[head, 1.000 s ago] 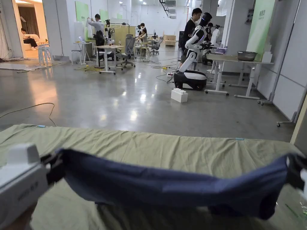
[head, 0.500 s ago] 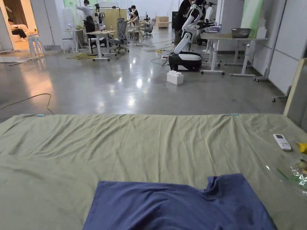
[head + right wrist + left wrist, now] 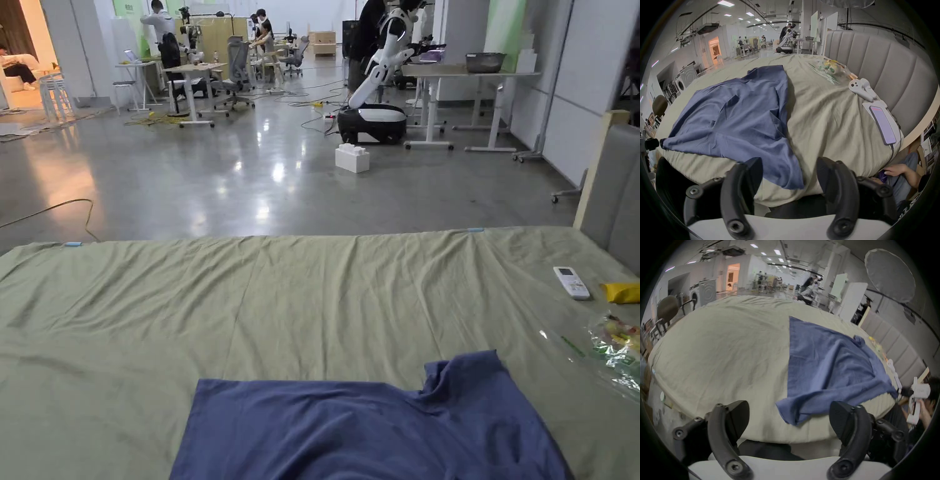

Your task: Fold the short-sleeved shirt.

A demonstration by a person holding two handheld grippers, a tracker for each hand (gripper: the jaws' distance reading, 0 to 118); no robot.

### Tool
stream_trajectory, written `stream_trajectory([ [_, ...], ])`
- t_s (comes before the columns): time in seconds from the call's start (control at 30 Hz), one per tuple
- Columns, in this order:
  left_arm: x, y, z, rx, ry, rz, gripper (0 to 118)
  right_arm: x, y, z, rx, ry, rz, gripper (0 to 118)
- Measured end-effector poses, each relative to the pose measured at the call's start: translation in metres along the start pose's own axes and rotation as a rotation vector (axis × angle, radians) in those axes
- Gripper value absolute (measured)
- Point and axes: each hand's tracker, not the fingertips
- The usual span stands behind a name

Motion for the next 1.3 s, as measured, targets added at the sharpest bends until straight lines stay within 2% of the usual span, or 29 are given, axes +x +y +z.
stream_trajectory([
  [0.03, -0.001, 0.001, 0.010, 0.073, 0.010, 0.052, 102, 0.001, -0.004, 0.006, 0.023, 0.005, -0.022, 74],
  [0.1, 0.004, 0.006, 0.030, 0.165, 0.036, 0.096, 102, 0.001, -0.007, 0.018, 0.092, 0.049, -0.076, 73],
  [0.2, 0.033, 0.020, 0.067, 0.318, 0.090, -0.006, 102, -0.008, -0.002, 0.046, 0.211, 0.139, -0.147, 78],
  [0.4, 0.101, 0.043, 0.126, 0.504, 0.099, -0.170, 101, -0.051, 0.027, 0.109, 0.504, 0.159, -0.074, 79],
  [0.57, 0.139, 0.048, 0.159, 0.694, 0.206, -0.196, 100, -0.070, 0.047, 0.144, 0.620, 0.128, -0.011, 79],
  [0.6, 0.144, 0.049, 0.164, 0.714, 0.213, -0.218, 98, -0.072, 0.050, 0.151, 0.647, 0.122, -0.001, 76],
  [0.67, 0.151, 0.050, 0.171, 0.729, 0.190, -0.212, 88, -0.073, 0.054, 0.163, 0.673, 0.142, 0.010, 59],
  [0.7, 0.153, 0.051, 0.175, 0.729, 0.180, -0.222, 72, -0.074, 0.055, 0.167, 0.685, 0.149, 0.005, 45],
  [0.73, 0.152, 0.052, 0.174, 0.722, 0.167, -0.226, 54, -0.075, 0.056, 0.171, 0.702, 0.140, 0.004, 38],
  [0.8, 0.156, 0.050, 0.177, 0.722, 0.095, -0.242, 10, -0.078, 0.055, 0.176, 0.718, 0.143, -0.012, 18],
  [0.87, 0.159, 0.043, 0.180, 0.790, 0.038, -0.253, 9, -0.082, 0.056, 0.179, 0.751, 0.133, 0.005, 9],
  [0.93, 0.165, 0.046, 0.180, 0.740, 0.039, -0.253, 5, -0.088, 0.055, 0.183, 0.776, 0.095, 0.021, 2],
  [0.97, 0.169, 0.046, 0.178, 0.738, 0.049, -0.262, 0, -0.089, 0.055, 0.184, 0.810, 0.077, 0.049, 1],
  [1.07, 0.172, 0.047, 0.175, 0.718, 0.062, -0.276, 0, -0.092, 0.056, 0.183, 0.777, 0.092, 0.054, 0],
  [1.13, 0.171, 0.048, 0.176, 0.726, 0.050, -0.256, 0, -0.094, 0.056, 0.185, 0.801, 0.081, 0.099, 0],
  [1.23, 0.168, 0.050, 0.177, 0.738, 0.046, -0.258, 0, -0.094, 0.056, 0.185, 0.805, 0.088, 0.091, 0],
  [1.3, 0.165, 0.053, 0.176, 0.729, 0.047, -0.259, 0, -0.093, 0.056, 0.182, 0.774, 0.108, 0.050, 0],
])
